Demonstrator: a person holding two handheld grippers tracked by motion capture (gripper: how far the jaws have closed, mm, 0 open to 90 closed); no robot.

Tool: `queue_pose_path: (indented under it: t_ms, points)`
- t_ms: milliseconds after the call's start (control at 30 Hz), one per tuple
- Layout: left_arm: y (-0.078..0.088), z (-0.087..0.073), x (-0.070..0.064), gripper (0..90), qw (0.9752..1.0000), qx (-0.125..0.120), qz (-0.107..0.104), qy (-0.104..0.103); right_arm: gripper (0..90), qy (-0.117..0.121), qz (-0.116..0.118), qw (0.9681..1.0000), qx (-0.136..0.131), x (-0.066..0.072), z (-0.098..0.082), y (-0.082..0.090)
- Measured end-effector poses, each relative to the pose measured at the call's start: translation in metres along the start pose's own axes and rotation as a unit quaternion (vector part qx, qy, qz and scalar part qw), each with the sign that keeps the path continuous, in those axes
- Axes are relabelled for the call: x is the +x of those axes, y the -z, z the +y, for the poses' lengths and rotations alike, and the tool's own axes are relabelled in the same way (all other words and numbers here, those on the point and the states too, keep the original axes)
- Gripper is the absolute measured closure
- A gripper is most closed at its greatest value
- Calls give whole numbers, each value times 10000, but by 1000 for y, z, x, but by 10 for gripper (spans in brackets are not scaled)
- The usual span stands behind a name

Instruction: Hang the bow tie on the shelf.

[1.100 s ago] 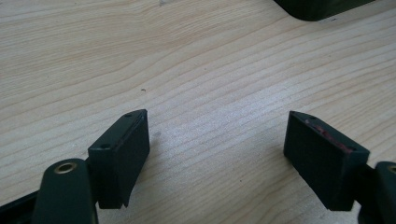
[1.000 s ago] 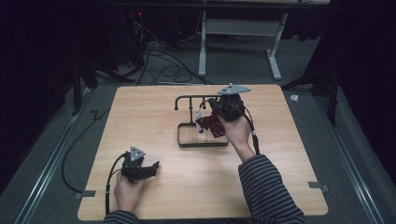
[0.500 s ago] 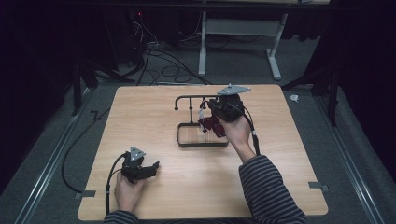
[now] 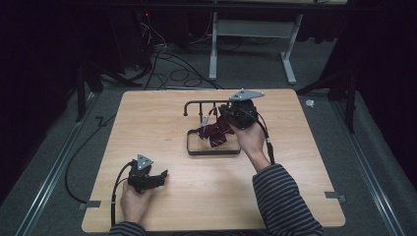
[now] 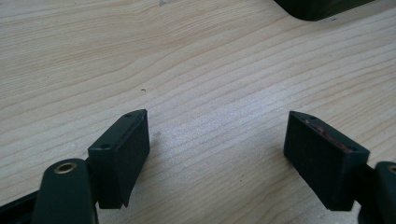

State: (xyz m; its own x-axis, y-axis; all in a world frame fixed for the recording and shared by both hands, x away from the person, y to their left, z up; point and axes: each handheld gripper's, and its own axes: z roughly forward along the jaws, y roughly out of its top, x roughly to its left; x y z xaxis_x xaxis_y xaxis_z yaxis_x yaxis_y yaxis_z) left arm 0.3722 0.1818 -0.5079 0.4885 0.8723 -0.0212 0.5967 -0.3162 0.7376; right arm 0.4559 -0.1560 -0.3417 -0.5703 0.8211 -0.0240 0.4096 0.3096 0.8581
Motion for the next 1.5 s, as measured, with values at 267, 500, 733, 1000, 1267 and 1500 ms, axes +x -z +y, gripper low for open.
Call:
queue_pose_path:
  t_ms: [267,500,733,1000,1267,1500]
  points:
    - [0,0,0,230,10000,1,0,-1,816,33,77,9999,-109,-2,0,15]
    - [0,0,0,230,10000,1,0,-2,789,-121,111,9997,-195,-12,-12,36]
    - [0,0,0,230,10000,0,1,-3,782,-187,72,9995,-245,-20,-22,48]
    - [0,0,0,230,10000,-6,2,6,760,-318,49,9991,-286,-29,-34,61]
    - [0,0,0,230,10000,-8,3,7,752,-418,-74,9986,-304,-38,-48,74]
    - [0,0,0,230,10000,-7,1,8,753,-470,-138,9983,-310,-44,-57,81]
